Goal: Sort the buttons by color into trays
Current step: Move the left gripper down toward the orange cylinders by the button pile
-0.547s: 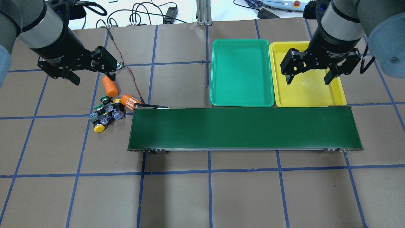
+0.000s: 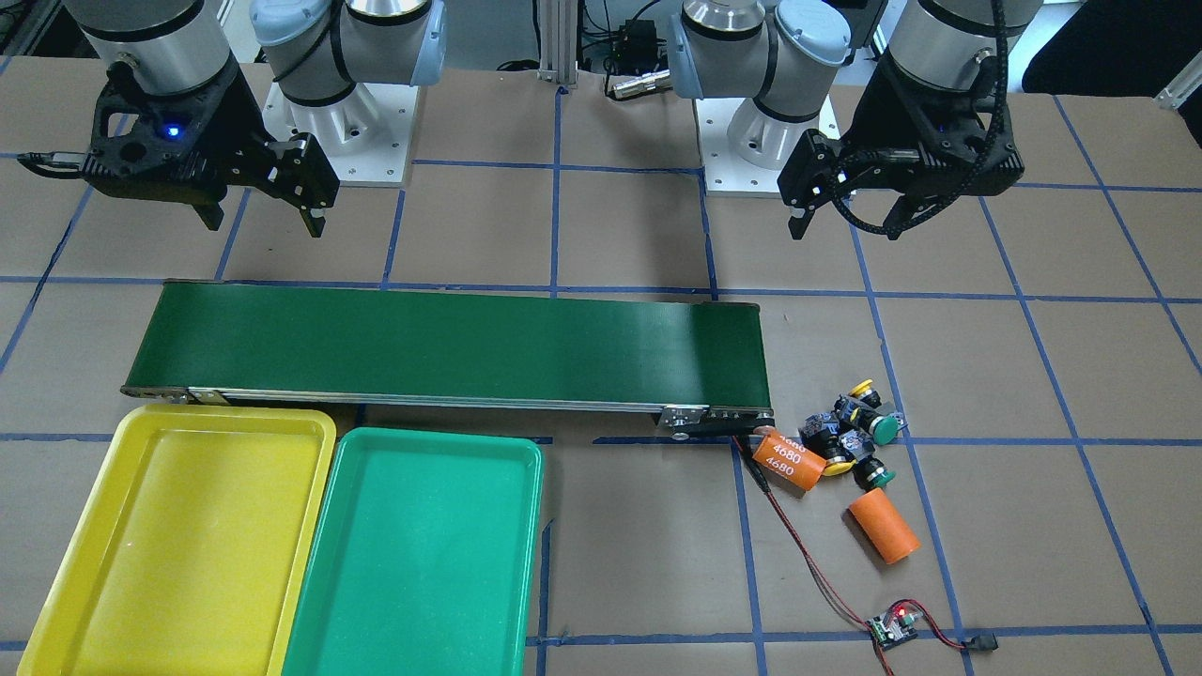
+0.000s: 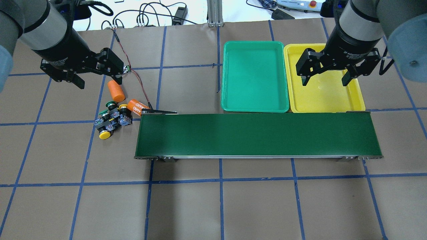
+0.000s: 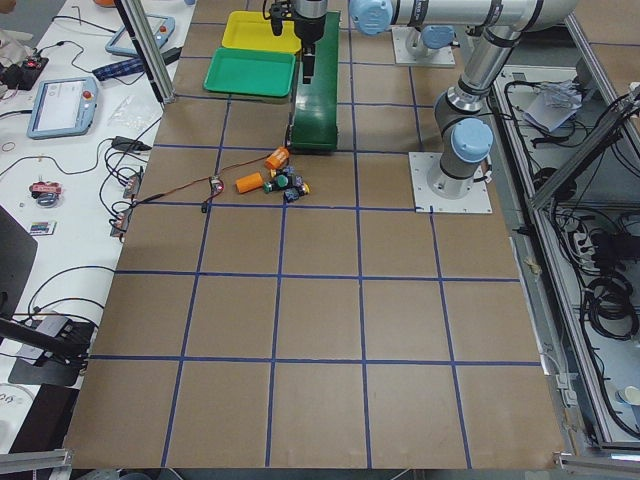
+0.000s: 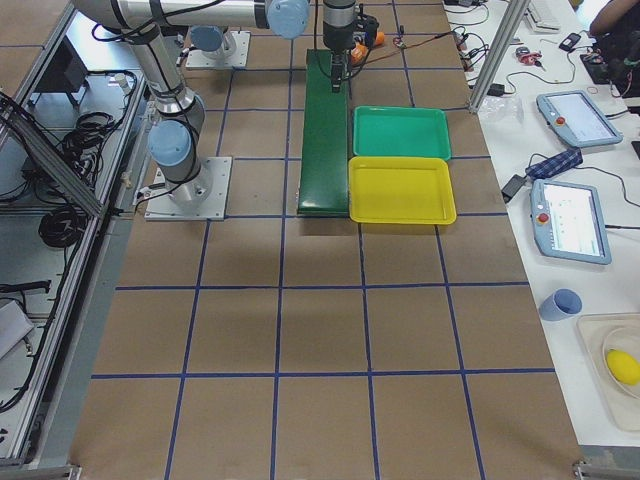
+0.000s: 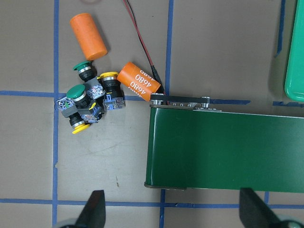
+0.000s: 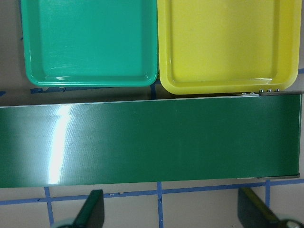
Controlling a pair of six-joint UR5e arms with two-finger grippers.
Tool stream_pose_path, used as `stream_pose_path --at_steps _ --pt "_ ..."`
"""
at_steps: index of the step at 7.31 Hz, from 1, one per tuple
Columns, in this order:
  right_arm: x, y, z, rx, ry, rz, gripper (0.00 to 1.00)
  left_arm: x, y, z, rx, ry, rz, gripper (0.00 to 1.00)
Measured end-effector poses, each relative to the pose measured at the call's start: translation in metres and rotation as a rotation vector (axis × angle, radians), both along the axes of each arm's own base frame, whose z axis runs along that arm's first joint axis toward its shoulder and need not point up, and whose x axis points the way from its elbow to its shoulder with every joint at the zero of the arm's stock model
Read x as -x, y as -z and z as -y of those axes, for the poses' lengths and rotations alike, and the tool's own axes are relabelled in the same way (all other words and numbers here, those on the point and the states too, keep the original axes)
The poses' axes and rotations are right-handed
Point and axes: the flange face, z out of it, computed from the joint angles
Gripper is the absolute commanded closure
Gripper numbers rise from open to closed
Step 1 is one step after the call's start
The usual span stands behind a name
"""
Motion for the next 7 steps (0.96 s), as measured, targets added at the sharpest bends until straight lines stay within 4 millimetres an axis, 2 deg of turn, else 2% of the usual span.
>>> stream_pose_path --at_steps 3,5,7 --pt "0.000 0.000 0.000 0.001 0.001 0.000 0.00 0.002 0.004 -0.003 -0.007 0.014 -0.007 0.00" --pt "0.000 0.000 0.000 0.000 0.001 0.000 0.00 0.002 0.022 -0.005 -0.038 0.018 -0.019 0.00" --pt "0.000 0.000 0.000 -0.002 0.002 0.000 0.00 -0.015 0.031 0.001 -0.021 0.039 -0.020 0.00"
